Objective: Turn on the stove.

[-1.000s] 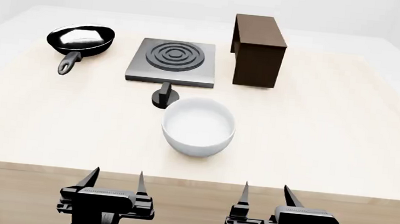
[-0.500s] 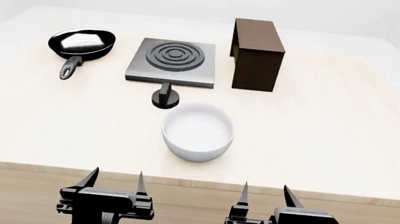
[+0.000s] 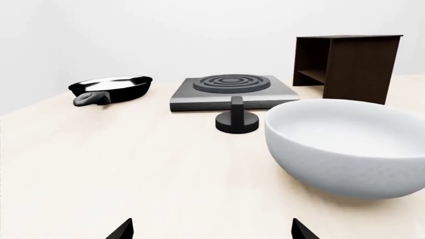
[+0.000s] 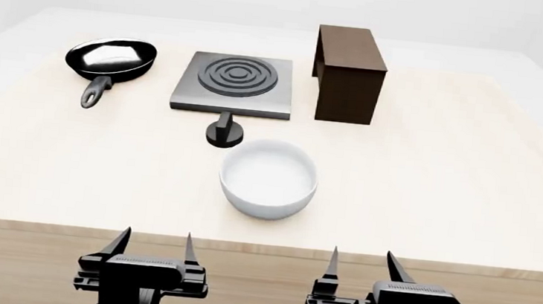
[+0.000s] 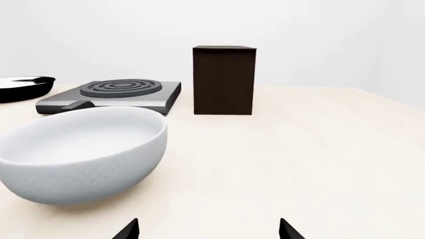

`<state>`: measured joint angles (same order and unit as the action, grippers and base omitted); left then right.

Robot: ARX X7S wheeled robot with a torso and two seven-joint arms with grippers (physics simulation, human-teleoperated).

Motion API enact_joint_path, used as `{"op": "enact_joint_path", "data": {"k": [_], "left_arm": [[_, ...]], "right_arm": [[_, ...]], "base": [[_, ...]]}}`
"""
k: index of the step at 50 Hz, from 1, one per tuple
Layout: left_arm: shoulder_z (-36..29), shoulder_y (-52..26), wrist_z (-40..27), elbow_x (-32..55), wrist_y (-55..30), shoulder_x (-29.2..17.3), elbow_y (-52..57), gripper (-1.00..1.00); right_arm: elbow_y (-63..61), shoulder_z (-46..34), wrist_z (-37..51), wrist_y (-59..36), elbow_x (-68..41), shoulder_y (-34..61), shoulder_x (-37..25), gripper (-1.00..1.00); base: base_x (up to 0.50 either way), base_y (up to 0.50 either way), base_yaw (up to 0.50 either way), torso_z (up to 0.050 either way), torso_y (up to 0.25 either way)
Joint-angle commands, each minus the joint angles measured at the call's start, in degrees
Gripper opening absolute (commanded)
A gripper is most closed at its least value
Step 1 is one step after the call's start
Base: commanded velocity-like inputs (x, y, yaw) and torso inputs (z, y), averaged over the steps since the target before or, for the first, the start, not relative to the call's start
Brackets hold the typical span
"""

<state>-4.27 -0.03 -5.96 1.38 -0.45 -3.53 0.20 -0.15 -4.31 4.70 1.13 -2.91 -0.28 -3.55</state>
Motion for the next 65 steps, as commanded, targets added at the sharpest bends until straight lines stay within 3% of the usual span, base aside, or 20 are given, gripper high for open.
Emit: {"op": "enact_joint_path", "data": {"k": [1, 60, 65], "left_arm": [[0.0, 0.0, 0.3, 0.5, 0.1, 0.0, 0.1, 1.00], [-4.3, -0.4, -3.9, 3.6, 0.8, -3.5, -0.3, 1.00], [-4.6, -0.5, -4.2, 3.8, 0.8, -3.7, -0.3, 1.00]], "right_arm": [[-0.3, -0.1, 0.1, 0.1, 0.2, -0.1, -0.1, 1.00], [-0.6, -4.1, 4.5, 0.2, -3.0, 0.1, -3.5, 1.00], [-1.5, -4.7, 4.0, -2.3, -4.1, 0.2, -3.9, 1.00]], "base": [[0.00, 0.00, 0.00, 0.000, 0.000], [0.00, 0.49, 0.00, 0.000, 0.000], [0.00, 0.00, 0.00, 0.000, 0.000]]}}
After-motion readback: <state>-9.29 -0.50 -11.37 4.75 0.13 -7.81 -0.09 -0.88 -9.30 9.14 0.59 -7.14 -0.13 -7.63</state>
